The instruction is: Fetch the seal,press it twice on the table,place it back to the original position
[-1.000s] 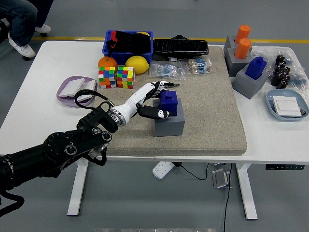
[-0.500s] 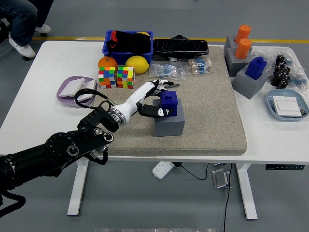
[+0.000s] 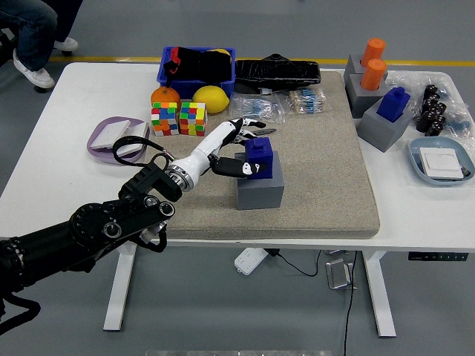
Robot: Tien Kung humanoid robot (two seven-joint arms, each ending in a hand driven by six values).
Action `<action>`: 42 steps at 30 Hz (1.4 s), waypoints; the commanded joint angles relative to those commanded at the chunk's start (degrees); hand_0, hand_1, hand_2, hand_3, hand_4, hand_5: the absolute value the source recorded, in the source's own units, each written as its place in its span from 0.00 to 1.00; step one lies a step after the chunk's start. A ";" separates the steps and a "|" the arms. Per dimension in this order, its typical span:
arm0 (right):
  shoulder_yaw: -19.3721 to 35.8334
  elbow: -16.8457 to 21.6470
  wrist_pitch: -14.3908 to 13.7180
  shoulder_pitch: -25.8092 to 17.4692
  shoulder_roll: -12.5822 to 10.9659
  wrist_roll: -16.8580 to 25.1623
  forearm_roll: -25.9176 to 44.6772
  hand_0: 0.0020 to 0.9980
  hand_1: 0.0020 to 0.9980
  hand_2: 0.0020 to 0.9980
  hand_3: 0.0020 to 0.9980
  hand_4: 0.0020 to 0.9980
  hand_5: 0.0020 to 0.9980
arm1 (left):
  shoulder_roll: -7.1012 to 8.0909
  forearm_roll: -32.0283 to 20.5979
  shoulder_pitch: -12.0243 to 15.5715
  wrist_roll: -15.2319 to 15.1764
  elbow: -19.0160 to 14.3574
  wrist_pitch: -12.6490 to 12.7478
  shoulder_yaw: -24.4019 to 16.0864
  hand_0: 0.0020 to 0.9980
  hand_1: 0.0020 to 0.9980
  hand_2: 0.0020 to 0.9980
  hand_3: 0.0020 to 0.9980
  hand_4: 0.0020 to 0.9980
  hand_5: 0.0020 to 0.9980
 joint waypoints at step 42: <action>-0.78 0.09 0.10 -0.23 0.23 0.09 -0.04 0.94 0.78 0.76 0.67 0.84 0.40 | 5.96 -2.06 2.86 -7.47 10.18 3.58 -6.48 0.69 0.49 0.45 0.79 0.77 0.00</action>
